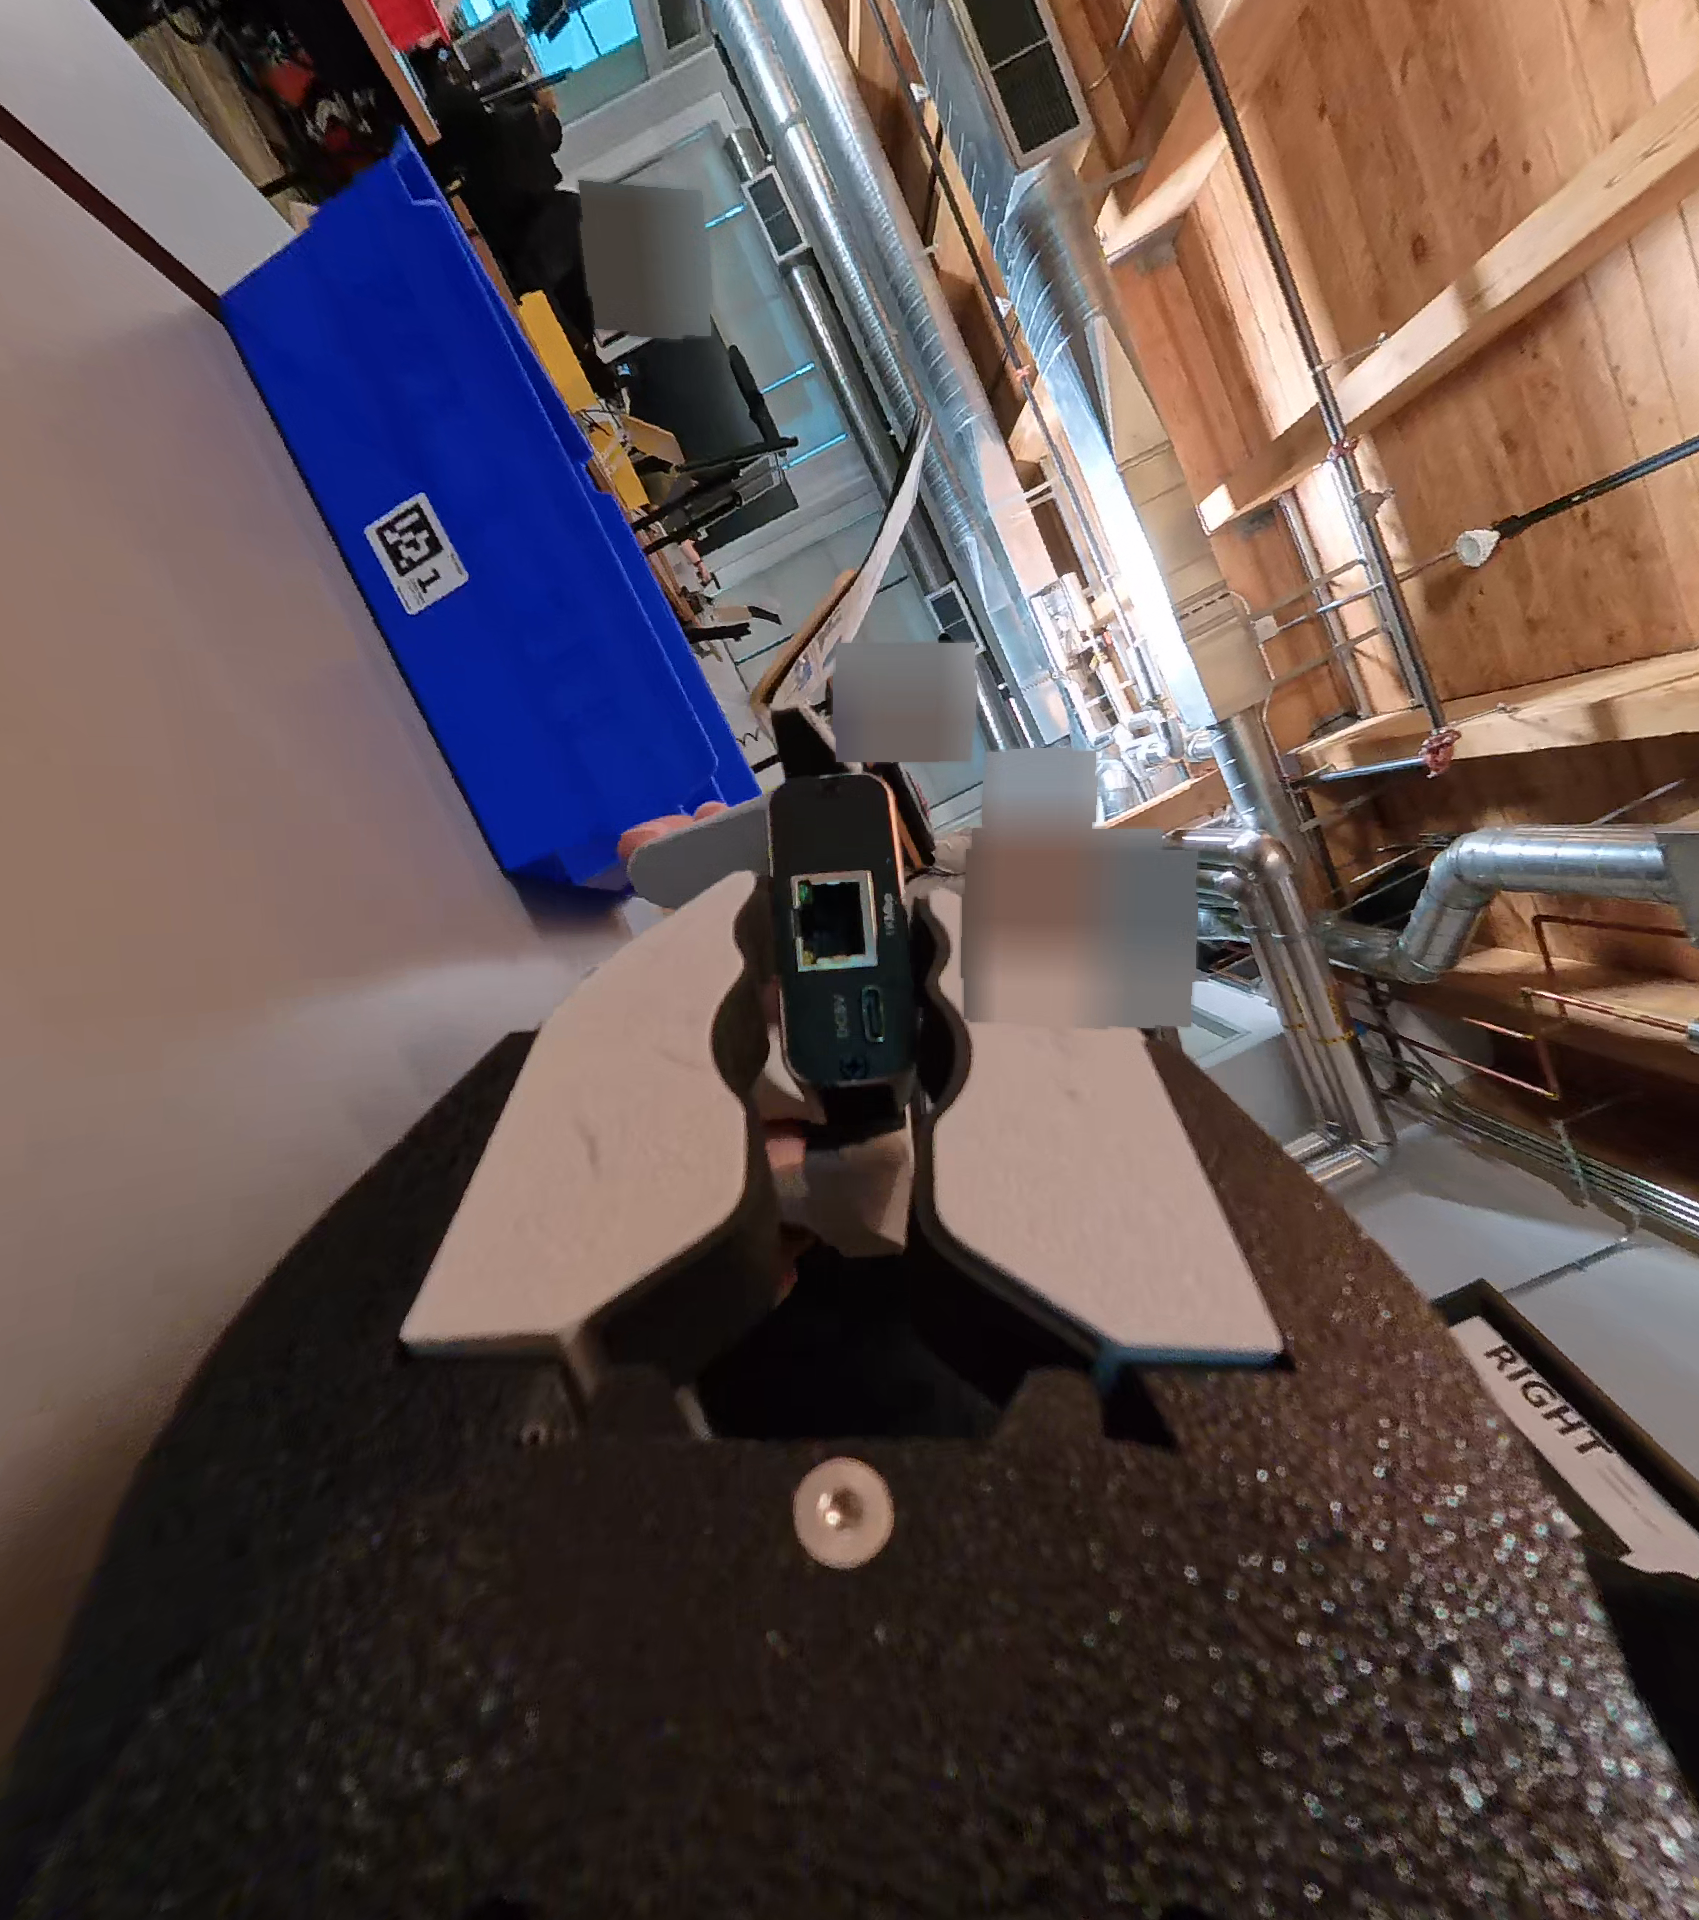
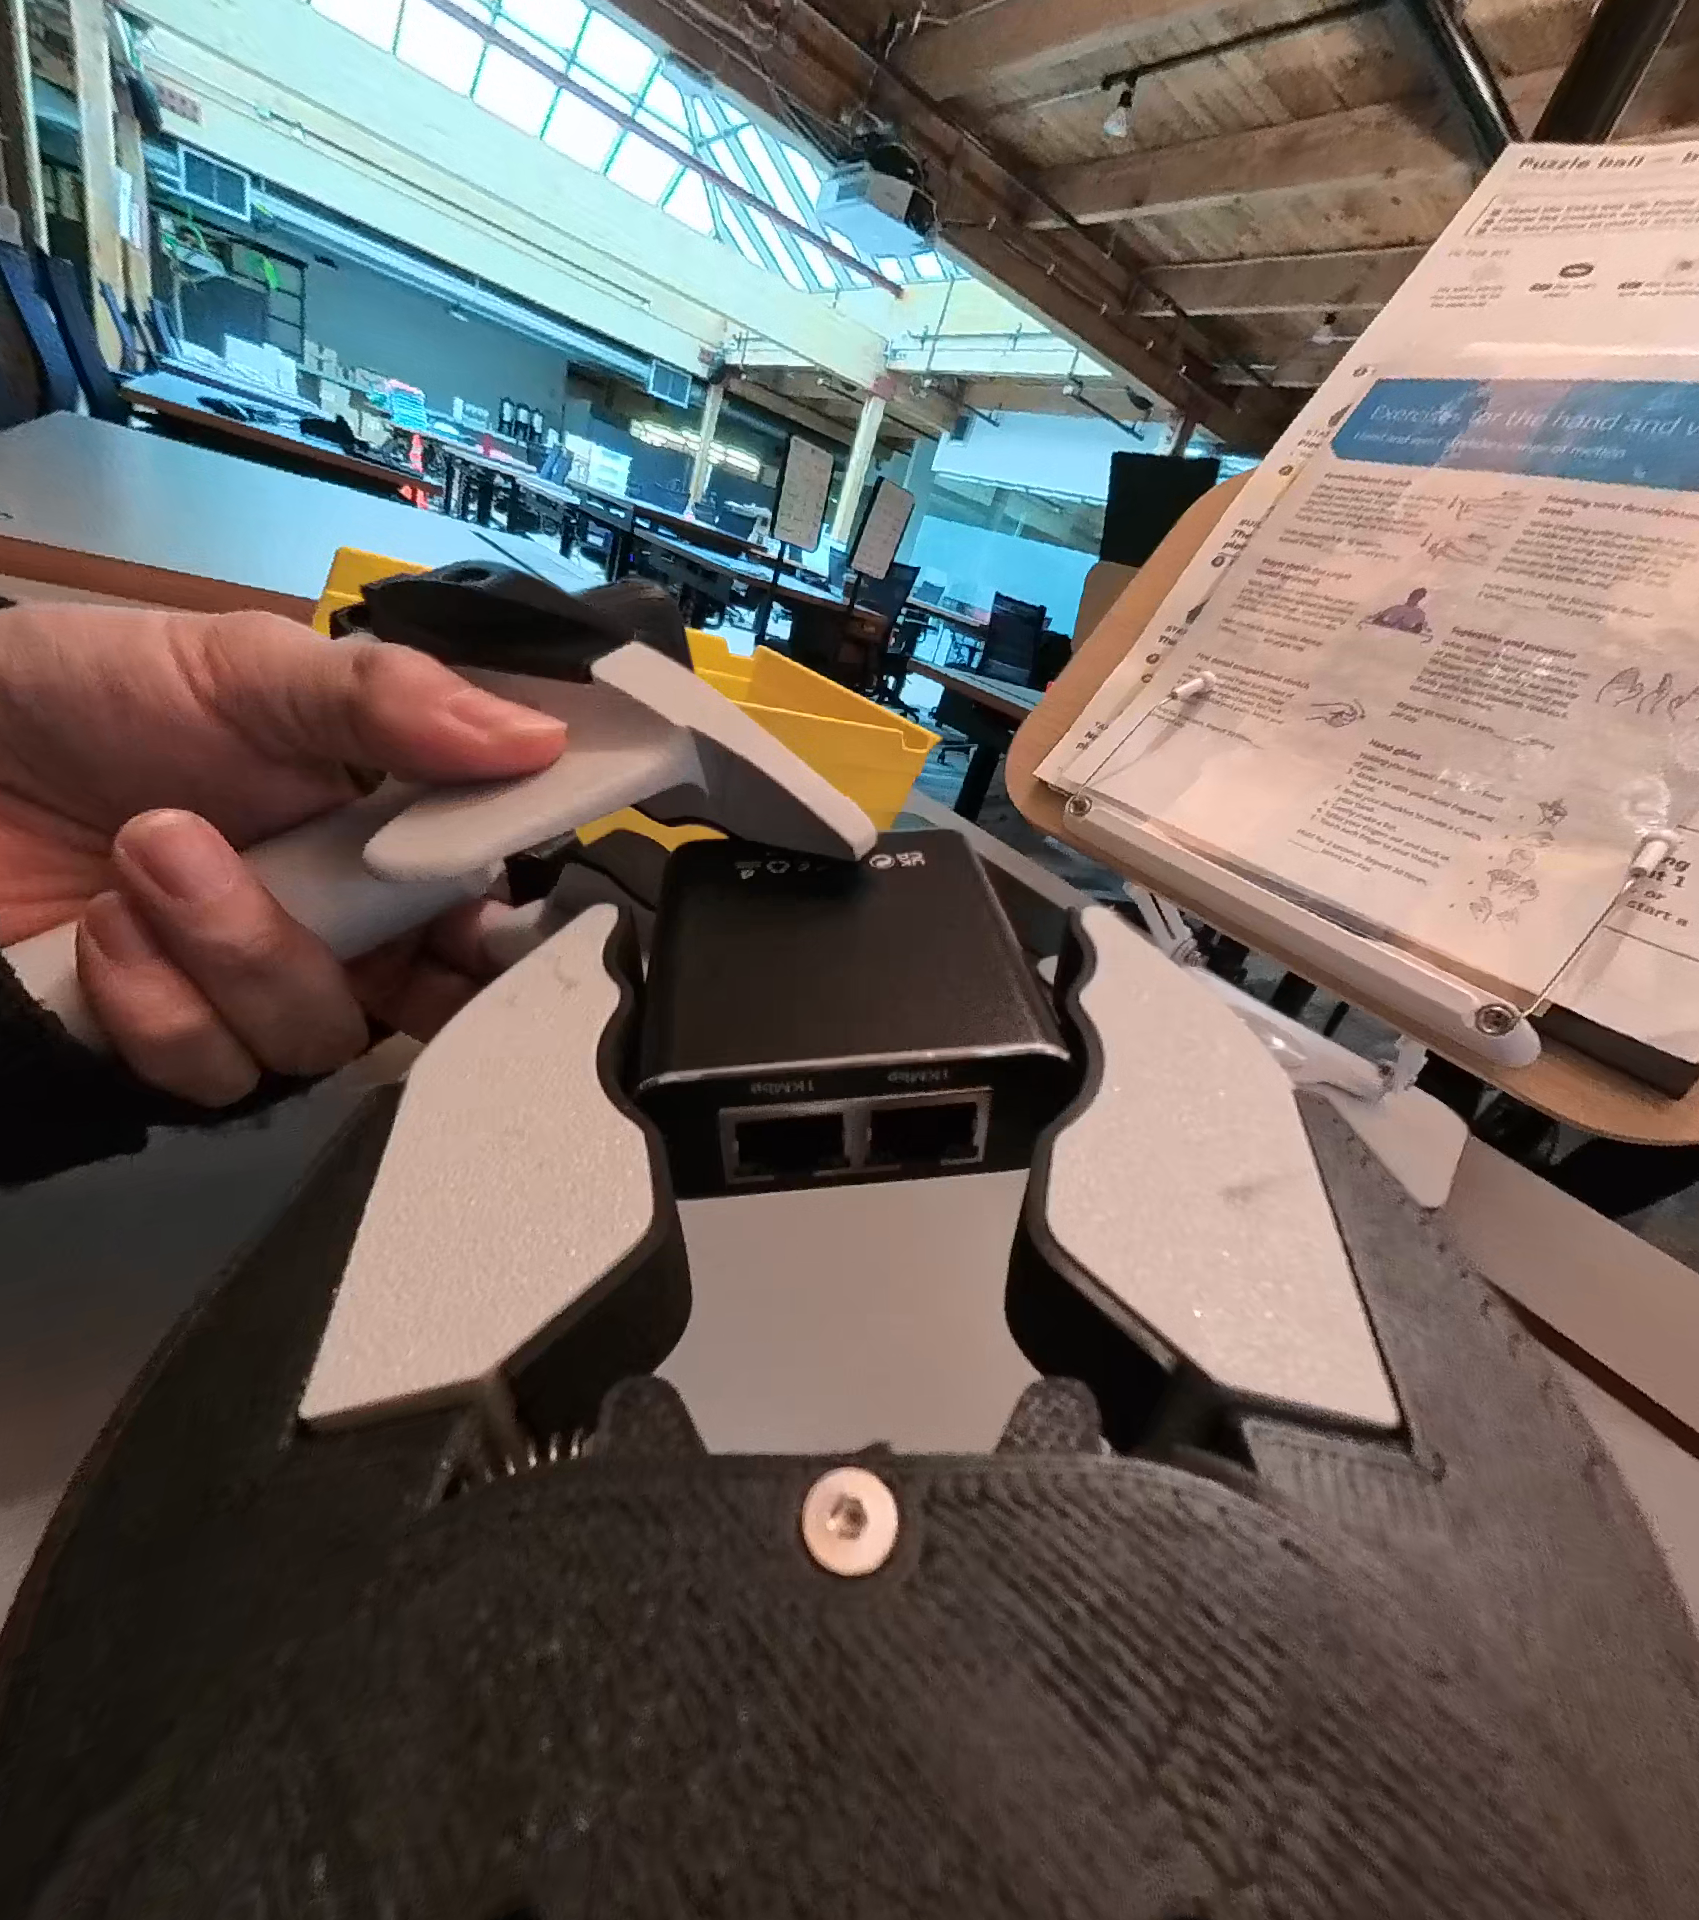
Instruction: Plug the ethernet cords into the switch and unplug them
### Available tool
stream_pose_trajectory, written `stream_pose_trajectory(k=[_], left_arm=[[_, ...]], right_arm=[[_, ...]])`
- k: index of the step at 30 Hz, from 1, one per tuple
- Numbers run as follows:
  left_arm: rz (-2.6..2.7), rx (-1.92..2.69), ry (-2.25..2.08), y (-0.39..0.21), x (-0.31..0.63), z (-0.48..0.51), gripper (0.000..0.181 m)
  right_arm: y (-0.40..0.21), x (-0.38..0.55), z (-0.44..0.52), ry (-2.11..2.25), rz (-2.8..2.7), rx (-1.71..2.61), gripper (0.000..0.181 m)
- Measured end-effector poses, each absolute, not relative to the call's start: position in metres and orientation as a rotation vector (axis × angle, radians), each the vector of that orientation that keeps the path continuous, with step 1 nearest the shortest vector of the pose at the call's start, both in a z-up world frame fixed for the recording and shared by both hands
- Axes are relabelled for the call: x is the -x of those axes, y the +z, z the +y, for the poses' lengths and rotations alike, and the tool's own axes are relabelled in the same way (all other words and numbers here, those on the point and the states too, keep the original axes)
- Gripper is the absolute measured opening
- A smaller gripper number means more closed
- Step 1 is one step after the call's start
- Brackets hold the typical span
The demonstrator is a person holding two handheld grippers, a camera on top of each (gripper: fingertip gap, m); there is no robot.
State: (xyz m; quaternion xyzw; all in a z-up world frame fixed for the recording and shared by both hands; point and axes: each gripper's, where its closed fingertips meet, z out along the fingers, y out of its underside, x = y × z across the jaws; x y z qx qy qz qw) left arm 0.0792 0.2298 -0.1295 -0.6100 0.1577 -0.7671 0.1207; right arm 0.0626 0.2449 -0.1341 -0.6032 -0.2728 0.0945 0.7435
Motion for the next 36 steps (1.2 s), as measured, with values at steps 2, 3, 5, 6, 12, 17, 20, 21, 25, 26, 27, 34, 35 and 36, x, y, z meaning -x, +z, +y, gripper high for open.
stream_pose_trajectory(k=[2,3,5,6,12,17,20,21,25,26,27,34,35,36], left_arm=[[0.455,1.79,-2.234,-0.131,-0.08,0.23,0.023],[0.467,1.782,-2.226,-0.13,-0.08,0.23,0.023],[0.491,1.783,-2.222,-0.13,-0.079,0.23,0.024],[0.506,1.779,-2.205,-0.13,-0.079,0.231,0.024],[0.701,1.702,-2.046,-0.124,-0.078,0.228,0.037],[0.959,1.551,-1.61,-0.092,-0.056,0.237,0.059],[1.059,1.517,-1.355,-0.075,-0.02,0.253,0.06],[1.091,1.531,-1.214,-0.075,-0.004,0.268,0.059],[1.42,1.444,-0.475,-0.08,0.075,0.347,0.054],[1.53,1.397,-0.283,-0.084,0.094,0.369,0.055],[1.622,1.35,-0.113,-0.088,0.111,0.391,0.057],[2.278,1.094,0.575,-0.16,0.18,0.475,0.051],[2.313,1.105,0.605,-0.168,0.182,0.481,0.053],[2.344,1.114,0.604,-0.176,0.183,0.484,0.051]], right_arm=[[-0.137,-0.063,0.246,0.187,-0.611,1.345,0.075],[-0.137,-0.063,0.246,0.196,-0.615,1.355,0.075],[-0.137,-0.062,0.247,0.242,-0.616,1.385,0.075],[-0.138,-0.062,0.247,0.269,-0.611,1.399,0.076],[-0.129,-0.069,0.243,0.628,-0.459,1.36,0.076],[-0.122,-0.09,0.24,0.762,-0.365,1.3,0.076],[-0.122,-0.094,0.238,0.794,-0.359,1.29,0.075],[-0.122,-0.094,0.239,0.792,-0.356,1.289,0.075],[-0.124,-0.086,0.238,0.782,-0.416,1.304,0.075],[-0.125,-0.084,0.238,0.78,-0.423,1.305,0.075],[-0.125,-0.085,0.239,0.777,-0.42,1.308,0.075],[-0.124,-0.087,0.238,0.797,-0.41,1.298,0.075],[-0.124,-0.086,0.238,0.794,-0.417,1.299,0.075],[-0.124,-0.085,0.237,0.792,-0.426,1.298,0.075]])
